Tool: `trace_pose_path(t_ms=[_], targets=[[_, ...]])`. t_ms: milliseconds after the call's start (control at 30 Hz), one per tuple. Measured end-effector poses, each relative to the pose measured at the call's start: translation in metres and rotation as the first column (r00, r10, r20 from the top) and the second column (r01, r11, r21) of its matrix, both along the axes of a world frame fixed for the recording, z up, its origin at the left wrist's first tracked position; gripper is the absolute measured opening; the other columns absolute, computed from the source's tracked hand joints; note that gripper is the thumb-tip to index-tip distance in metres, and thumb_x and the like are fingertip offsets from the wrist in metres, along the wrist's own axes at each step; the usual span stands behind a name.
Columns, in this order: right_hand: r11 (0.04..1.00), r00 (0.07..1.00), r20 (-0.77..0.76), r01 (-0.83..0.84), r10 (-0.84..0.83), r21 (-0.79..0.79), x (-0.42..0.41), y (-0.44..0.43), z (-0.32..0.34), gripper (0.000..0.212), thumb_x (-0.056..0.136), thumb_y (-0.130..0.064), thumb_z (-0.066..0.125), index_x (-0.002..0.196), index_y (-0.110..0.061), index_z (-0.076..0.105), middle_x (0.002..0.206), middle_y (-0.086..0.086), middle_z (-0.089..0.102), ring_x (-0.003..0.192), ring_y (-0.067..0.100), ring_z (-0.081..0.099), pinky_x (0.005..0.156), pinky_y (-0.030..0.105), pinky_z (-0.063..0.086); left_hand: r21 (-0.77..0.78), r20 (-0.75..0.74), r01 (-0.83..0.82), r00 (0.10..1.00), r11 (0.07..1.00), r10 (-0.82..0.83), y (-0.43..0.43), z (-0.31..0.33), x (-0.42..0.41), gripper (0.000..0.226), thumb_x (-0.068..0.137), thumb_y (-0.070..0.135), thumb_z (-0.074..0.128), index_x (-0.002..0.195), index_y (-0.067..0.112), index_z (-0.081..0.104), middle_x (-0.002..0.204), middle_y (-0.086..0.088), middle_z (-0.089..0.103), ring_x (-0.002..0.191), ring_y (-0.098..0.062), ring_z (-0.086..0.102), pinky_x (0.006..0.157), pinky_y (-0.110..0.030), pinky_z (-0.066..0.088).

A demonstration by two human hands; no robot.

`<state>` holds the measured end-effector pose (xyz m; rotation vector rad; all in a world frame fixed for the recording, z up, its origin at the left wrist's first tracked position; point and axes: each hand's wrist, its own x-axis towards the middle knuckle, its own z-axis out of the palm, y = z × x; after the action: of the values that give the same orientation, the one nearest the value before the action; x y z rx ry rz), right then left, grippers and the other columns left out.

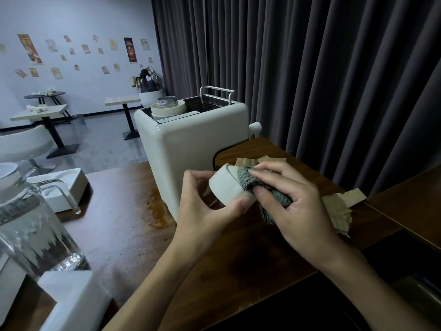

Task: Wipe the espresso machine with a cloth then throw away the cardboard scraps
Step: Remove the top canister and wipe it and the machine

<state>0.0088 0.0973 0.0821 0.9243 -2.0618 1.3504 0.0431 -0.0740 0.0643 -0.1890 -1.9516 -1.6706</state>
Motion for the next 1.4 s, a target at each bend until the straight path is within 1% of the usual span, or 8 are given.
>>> trace_pose_path(t_ms=[267,400,700,967,1067,1133,1233,1400], targets=[[0.998,0.998,0.007,0.061,-0.061,-0.018,-0.005,0.003,0.009,0.028,0.095,-0.009,0.058,0.122,-0.01,0.067,0.118,-0.004,0.063,0.114,0.007,0.057,0.096,0.019,0.046,-0.055,0.036,0.158,0.987,0.986,-0.156,0.003,0.0,0.004,0.075,0.06,0.033,0.094,0.122,0.02,0.054,0.123,0.003,0.066,0.117,-0.015,0.064,0.091,-0.029,0.056],[0.995,0.996,-0.082,-0.02,0.028,0.098,-0.002,0.007,0.011,0.03,0.093,-0.003,0.06,0.12,-0.011,0.068,0.122,0.0,0.06,0.117,0.012,0.056,0.096,0.018,0.046,-0.061,0.032,0.126,0.992,0.99,-0.125,0.004,0.001,0.0,0.074,0.062,0.024,0.092,0.127,0.016,0.057,0.121,0.003,0.068,0.111,-0.007,0.066,0.085,-0.016,0.053],[0.95,0.991,-0.096,-0.062,0.095,0.307,-0.004,0.012,0.02,0.03,0.092,-0.001,0.06,0.117,-0.014,0.071,0.129,0.003,0.054,0.123,0.017,0.05,0.101,0.033,0.045,-0.154,0.099,0.156,0.985,0.976,-0.142,-0.003,-0.003,-0.006,0.087,0.06,0.051,0.09,0.136,0.024,0.056,0.123,0.004,0.069,0.116,-0.018,0.066,0.096,-0.045,0.055],[0.951,0.991,-0.11,-0.038,0.075,0.307,-0.003,0.009,0.016,0.027,0.091,-0.004,0.058,0.112,-0.013,0.073,0.126,0.006,0.056,0.121,0.017,0.05,0.099,0.021,0.042,-0.121,0.148,0.131,0.982,0.984,-0.113,-0.012,-0.006,-0.01,0.084,0.059,0.055,0.088,0.131,0.027,0.056,0.121,0.007,0.069,0.116,-0.012,0.064,0.099,-0.044,0.054],[0.962,0.988,-0.132,-0.036,0.074,0.269,-0.003,0.007,0.015,0.027,0.092,-0.008,0.054,0.112,-0.013,0.073,0.127,0.006,0.056,0.121,0.015,0.05,0.099,0.023,0.043,-0.008,0.143,0.123,0.982,0.992,-0.121,-0.009,-0.008,-0.007,0.076,0.061,0.053,0.089,0.126,0.027,0.06,0.12,0.007,0.07,0.117,-0.014,0.065,0.094,-0.045,0.056],[0.974,0.987,-0.146,-0.038,0.073,0.225,-0.004,0.007,0.012,0.027,0.09,-0.005,0.057,0.111,-0.012,0.073,0.127,0.007,0.055,0.123,0.015,0.05,0.1,0.024,0.043,0.232,0.162,0.154,0.967,0.96,-0.195,-0.002,-0.008,-0.005,0.081,0.057,0.053,0.092,0.125,0.021,0.062,0.119,0.001,0.071,0.116,-0.023,0.066,0.083,-0.043,0.06],[0.975,0.977,-0.213,0.028,0.02,0.219,-0.003,0.005,0.001,0.028,0.084,0.003,0.061,0.105,-0.009,0.074,0.126,0.01,0.056,0.123,0.021,0.05,0.103,0.027,0.041,0.601,0.107,0.22,0.93,0.768,-0.351,0.005,-0.005,-0.005,0.085,0.062,0.041,0.093,0.129,0.008,0.053,0.124,-0.017,0.067,0.114,-0.038,0.066,0.083,-0.049,0.059],[0.988,0.986,-0.166,0.06,-0.036,0.142,-0.001,-0.003,-0.011,0.029,0.089,-0.018,0.064,0.117,-0.012,0.07,0.135,0.006,0.051,0.13,0.022,0.044,0.108,0.029,0.038,0.669,0.136,0.211,0.908,0.712,-0.397,0.009,-0.002,-0.008,0.071,0.069,0.036,0.085,0.125,0.009,0.05,0.127,-0.026,0.063,0.113,-0.038,0.067,0.083,-0.041,0.059]])
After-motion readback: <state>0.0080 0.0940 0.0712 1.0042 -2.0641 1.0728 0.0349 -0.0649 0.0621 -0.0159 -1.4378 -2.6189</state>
